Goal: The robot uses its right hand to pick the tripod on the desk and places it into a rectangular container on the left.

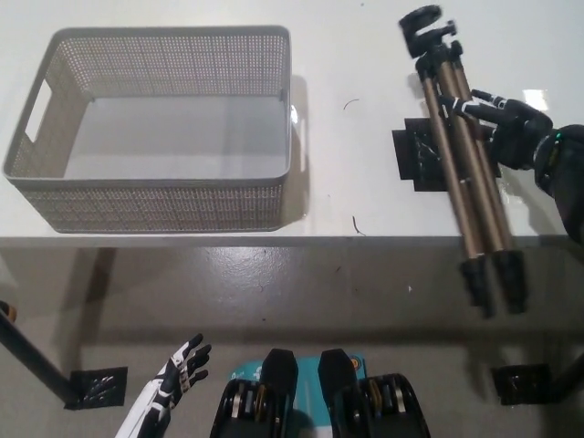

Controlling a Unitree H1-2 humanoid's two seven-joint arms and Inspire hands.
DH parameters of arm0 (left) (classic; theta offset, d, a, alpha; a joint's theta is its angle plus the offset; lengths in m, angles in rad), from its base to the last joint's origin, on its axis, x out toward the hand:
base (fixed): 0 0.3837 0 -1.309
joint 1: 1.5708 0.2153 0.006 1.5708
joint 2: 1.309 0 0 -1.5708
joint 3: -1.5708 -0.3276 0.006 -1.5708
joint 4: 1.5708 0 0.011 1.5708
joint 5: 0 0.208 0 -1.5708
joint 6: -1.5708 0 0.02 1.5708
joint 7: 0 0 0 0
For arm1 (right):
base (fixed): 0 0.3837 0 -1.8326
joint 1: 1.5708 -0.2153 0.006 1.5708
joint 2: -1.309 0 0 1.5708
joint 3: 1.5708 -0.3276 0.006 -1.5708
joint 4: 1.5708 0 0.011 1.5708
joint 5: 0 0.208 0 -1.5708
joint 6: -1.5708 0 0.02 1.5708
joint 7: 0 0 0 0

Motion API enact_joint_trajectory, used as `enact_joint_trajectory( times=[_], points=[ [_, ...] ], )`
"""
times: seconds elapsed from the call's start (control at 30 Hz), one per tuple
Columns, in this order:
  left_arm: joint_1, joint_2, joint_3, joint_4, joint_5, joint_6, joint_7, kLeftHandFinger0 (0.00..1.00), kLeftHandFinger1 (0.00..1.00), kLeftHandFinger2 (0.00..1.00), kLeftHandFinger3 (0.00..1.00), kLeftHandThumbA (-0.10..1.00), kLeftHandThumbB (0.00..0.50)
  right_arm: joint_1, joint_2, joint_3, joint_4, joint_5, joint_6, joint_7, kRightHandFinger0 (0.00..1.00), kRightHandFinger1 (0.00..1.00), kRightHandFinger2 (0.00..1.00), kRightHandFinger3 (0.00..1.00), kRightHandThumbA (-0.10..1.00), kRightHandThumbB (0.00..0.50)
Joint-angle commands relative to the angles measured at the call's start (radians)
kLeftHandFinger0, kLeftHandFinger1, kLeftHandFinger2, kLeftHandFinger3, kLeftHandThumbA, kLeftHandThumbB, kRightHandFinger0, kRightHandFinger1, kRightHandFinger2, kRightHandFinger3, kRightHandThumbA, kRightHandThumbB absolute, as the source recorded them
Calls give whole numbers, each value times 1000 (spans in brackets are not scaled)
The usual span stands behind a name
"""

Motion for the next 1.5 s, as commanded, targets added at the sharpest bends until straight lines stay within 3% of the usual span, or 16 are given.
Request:
enact_joint_trajectory(
  times=[0.0,0.17,0.23,0.27,0.33,0.37,0.47,0.5,0.6,0.67,0.73,0.87,0.93,1.07,1.33,1.47],
  points=[
    [13,-1,17,-8,-33,-61,-1,1000,1000,1000,1000,1000,300,-155,-16,-114,-30,231,93,78,0,0,457,1000,-100,143],
    [22,0,20,-3,-27,-68,3,1000,1000,1000,1000,1000,318,-186,-16,-169,-46,281,125,72,0,0,411,1000,-100,188],
    [26,-4,20,-5,-21,-67,8,1000,1000,1000,1000,1000,309,-199,-20,-176,-48,291,132,86,0,0,460,531,-100,208],
    [33,-4,19,-7,-17,-68,10,1000,1000,1000,1000,1000,308,-200,-20,-171,-53,291,124,107,0,0,503,504,-100,204],
    [38,-6,19,-8,-18,-68,10,1000,1000,1000,1000,1000,299,-206,-19,-184,-53,312,122,97,0,0,517,638,-100,227],
    [43,-7,19,-8,-19,-68,9,1000,1000,1000,1000,1000,291,-211,-15,-187,-62,321,128,89,0,0,509,858,-100,228],
    [60,-12,16,-5,-23,-77,5,1000,1000,1000,1000,1000,264,-219,-11,-197,-78,351,149,124,0,3,572,724,-100,185],
    [56,-13,16,-3,-23,-75,6,1000,1000,1000,1000,1000,264,-226,-8,-194,-91,356,154,118,0,12,606,1000,-100,179],
    [58,-13,17,-3,-26,-67,4,1000,1000,1000,1000,1000,298,-242,-5,-181,-109,379,175,164,0,67,691,835,-100,160],
    [61,-15,17,2,-33,-71,0,1000,1000,1000,1000,1000,306,-254,0,-179,-123,394,202,150,0,103,704,1000,-100,169],
    [66,-12,13,-9,-24,-66,1,1000,1000,1000,1000,1000,267,-263,11,-109,-170,358,184,215,0,75,630,868,-100,206],
    [62,-15,13,-1,-25,-72,2,1000,1000,1000,1000,1000,275,-300,35,-53,-221,374,223,181,0,78,630,1000,-100,159],
    [60,-12,10,-4,-19,-63,1,1000,1000,1000,1000,1000,259,-328,42,-22,-203,368,223,188,0,134,644,742,-100,158],
    [86,-20,0,0,-28,-69,-8,1000,1000,1000,1000,1000,272,-354,74,51,-197,352,223,209,0,163,621,1000,-100,140],
    [58,0,-1,19,-13,-86,-13,1000,1000,1000,1000,1000,286,-444,191,225,-145,253,170,88,0,64,574,888,-100,171],
    [61,1,-8,12,5,-80,-9,1000,1000,1000,1000,1000,291,-462,256,266,-109,245,147,35,0,3,531,1000,-100,166]
  ],
)
